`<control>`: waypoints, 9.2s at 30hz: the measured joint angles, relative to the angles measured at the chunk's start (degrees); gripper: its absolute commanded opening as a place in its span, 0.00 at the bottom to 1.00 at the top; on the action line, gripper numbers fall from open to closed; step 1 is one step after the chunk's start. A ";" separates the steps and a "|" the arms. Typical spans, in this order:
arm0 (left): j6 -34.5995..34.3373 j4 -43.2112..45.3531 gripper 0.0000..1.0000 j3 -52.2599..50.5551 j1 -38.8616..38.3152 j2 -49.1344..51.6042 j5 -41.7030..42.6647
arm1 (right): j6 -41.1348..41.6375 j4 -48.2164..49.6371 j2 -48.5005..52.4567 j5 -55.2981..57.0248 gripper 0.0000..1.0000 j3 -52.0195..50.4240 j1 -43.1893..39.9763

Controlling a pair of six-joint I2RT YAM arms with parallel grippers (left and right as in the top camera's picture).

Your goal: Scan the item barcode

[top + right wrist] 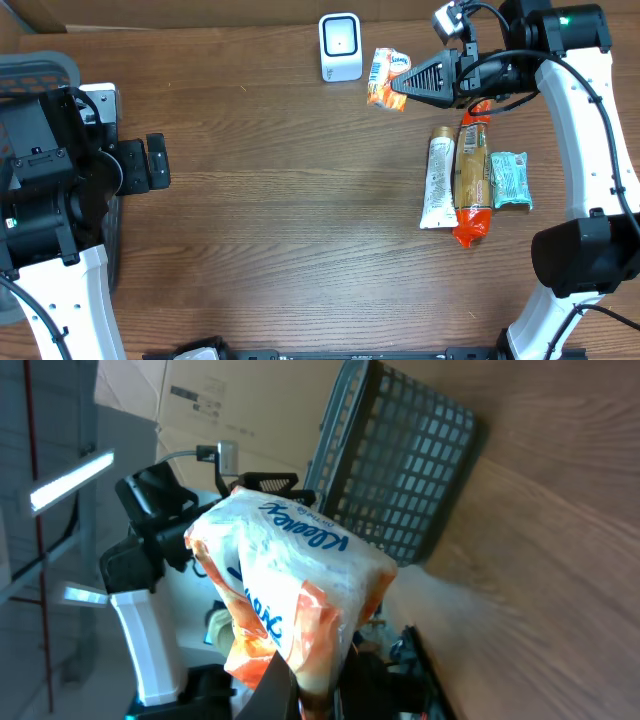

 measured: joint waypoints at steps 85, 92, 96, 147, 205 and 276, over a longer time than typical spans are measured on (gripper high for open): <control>-0.02 0.00 1.00 0.00 0.00 0.00 -0.02 | -19.23 72.85 32.83 117.28 0.04 10.10 24.74; 0.00 0.00 1.00 0.00 0.00 0.00 0.00 | -19.28 72.37 32.83 117.28 0.04 10.10 24.74; 0.00 0.00 1.00 0.00 0.00 0.00 0.00 | -19.28 70.69 32.81 117.31 0.04 10.12 24.76; 0.00 0.00 1.00 0.00 0.00 0.00 0.00 | 30.82 16.46 3.15 86.73 0.91 -23.34 17.25; -0.02 0.00 1.00 0.02 0.00 0.00 0.00 | 29.97 65.85 -72.46 90.75 1.00 -61.16 5.16; 0.00 0.00 1.00 0.02 0.00 0.04 0.00 | 36.63 91.62 -112.76 90.60 1.00 -120.13 4.44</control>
